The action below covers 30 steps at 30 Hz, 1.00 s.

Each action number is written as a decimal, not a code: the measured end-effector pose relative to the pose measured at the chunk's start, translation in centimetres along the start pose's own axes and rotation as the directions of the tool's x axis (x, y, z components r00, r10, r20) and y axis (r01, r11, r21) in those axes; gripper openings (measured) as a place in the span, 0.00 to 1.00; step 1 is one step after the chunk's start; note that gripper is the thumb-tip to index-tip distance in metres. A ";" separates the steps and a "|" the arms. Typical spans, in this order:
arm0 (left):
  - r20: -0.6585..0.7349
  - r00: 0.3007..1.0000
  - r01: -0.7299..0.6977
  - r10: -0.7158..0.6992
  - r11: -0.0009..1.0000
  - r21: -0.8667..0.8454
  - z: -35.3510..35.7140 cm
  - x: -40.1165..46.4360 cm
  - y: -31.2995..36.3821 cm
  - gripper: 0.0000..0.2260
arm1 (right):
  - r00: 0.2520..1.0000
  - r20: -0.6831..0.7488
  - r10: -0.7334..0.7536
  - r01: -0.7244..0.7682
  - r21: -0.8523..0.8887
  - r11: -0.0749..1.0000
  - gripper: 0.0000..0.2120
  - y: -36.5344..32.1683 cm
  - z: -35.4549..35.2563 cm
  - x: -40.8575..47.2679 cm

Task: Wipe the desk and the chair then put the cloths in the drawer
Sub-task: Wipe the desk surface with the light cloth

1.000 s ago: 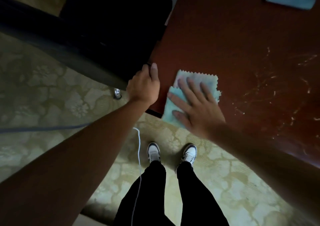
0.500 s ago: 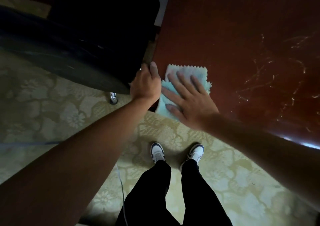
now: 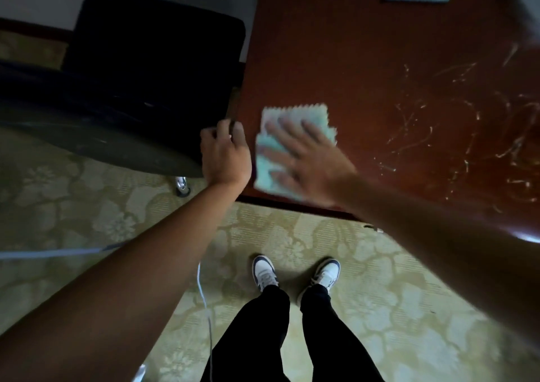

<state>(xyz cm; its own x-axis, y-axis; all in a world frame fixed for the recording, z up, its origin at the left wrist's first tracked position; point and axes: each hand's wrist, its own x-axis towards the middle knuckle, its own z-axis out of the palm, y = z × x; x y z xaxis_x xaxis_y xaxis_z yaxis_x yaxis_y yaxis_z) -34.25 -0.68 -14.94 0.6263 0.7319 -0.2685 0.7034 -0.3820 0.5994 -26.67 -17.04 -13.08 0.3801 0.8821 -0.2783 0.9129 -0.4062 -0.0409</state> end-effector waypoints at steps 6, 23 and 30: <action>0.009 0.774 -0.613 0.634 0.744 0.265 2.8 -1.6 4.8 0.20 | 0.929 -0.074 0.363 -0.355 0.100 0.930 0.28 13.9 -2.5 2.9; 0.066 0.816 -0.550 0.574 0.737 0.393 7.3 -1.7 8.5 0.22 | 0.913 -0.162 0.374 -0.356 0.129 0.926 0.27 18.8 -1.1 -1.0; 0.070 0.822 -0.536 0.566 0.724 0.435 7.4 -1.8 8.8 0.23 | 0.991 -0.084 0.106 -0.098 0.089 0.991 0.26 13.4 1.6 -7.3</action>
<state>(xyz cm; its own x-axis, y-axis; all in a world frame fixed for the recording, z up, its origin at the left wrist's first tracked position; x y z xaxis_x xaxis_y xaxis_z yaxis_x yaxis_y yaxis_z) -26.69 -9.56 -14.71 0.9360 0.3457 0.0660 0.3200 -0.9140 0.2492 -17.45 -29.28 -13.09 0.4857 0.8511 -0.1993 0.8543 -0.5105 -0.0981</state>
